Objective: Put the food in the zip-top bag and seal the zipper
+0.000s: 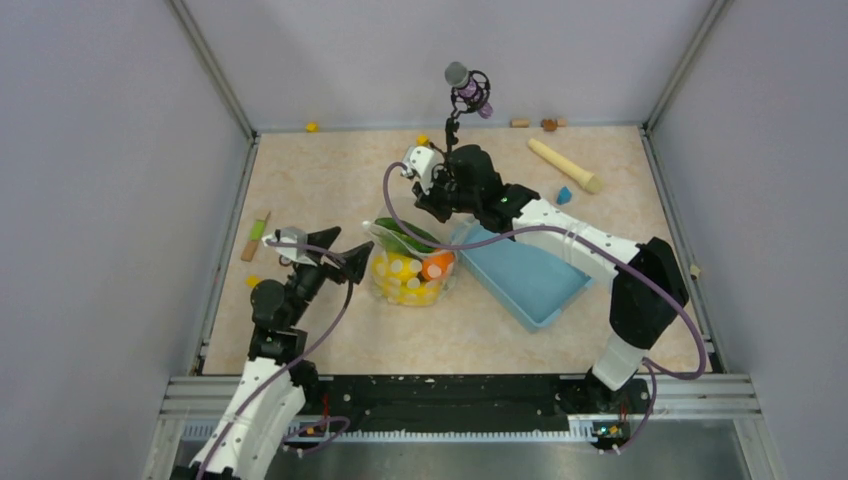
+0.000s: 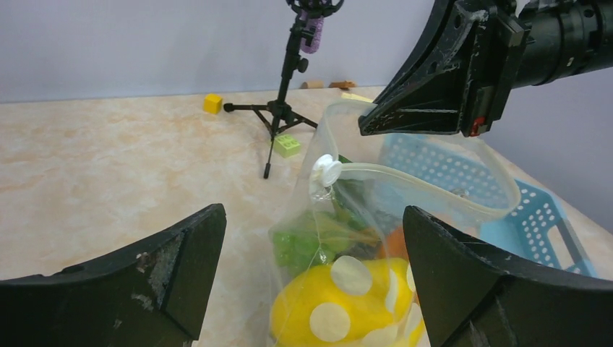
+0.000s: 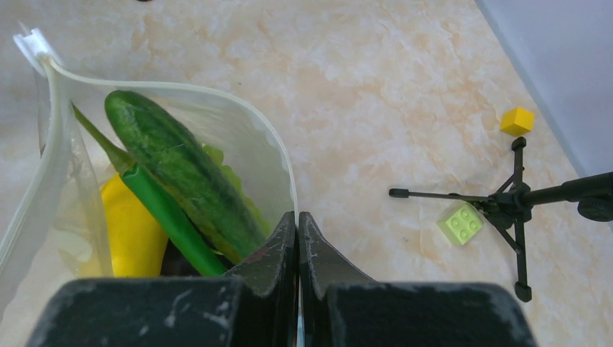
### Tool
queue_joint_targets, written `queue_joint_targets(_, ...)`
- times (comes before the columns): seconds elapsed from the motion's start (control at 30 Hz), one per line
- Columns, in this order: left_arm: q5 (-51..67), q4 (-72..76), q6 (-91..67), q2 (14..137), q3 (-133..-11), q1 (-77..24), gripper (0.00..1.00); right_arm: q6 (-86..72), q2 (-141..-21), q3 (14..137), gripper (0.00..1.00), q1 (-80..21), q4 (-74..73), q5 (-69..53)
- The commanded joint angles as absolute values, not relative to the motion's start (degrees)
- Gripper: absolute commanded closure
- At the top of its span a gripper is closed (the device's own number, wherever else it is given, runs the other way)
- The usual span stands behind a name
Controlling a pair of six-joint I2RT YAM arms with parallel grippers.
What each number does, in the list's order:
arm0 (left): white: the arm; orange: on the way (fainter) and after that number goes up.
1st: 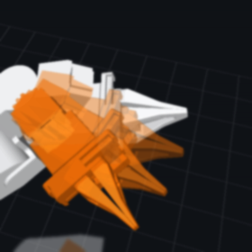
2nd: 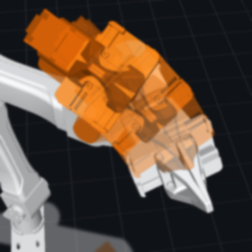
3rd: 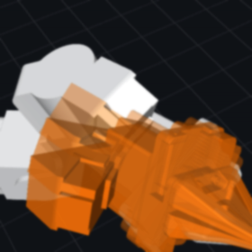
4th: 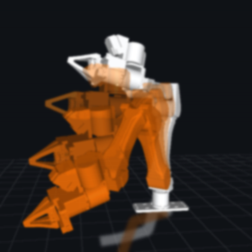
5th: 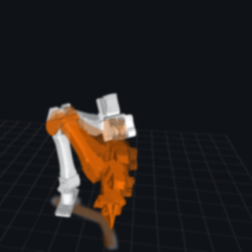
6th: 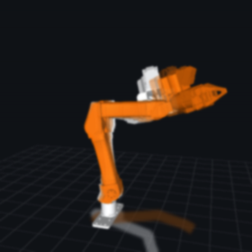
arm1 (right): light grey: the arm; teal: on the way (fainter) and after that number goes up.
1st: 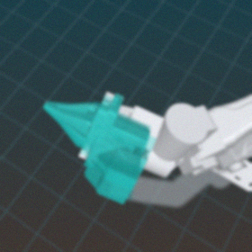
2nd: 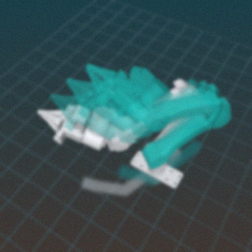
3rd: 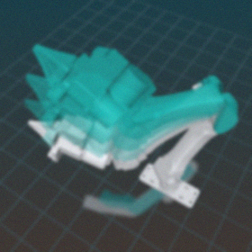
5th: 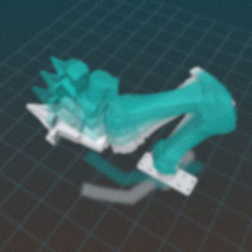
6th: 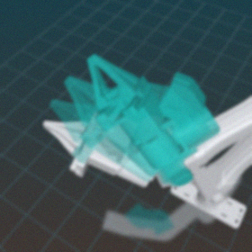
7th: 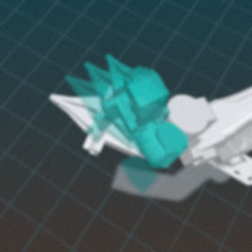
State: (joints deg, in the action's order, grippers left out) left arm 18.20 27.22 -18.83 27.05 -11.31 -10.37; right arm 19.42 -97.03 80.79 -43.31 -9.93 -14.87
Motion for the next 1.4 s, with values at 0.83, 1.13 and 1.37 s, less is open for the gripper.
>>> queue_joint_targets(0.83,55.7,80.6,-33.3,72.3,-18.2,-0.7,0.42,22.0,-96.0,82.1,1.0,-42.8,-10.3,-21.3)
queue_joint_targets(1.13,63.2,83.4,-38.9,75.0,-20.9,-0.7,0.89,18.6,-96.5,82.5,0.86,-42.8,-10.1,-19.4)
queue_joint_targets(1.37,61.0,78.6,-37.9,68.1,-17.9,-0.8,1.0,8.0,-91.2,79.7,0.58,-42.8,-9.7,-8.9)
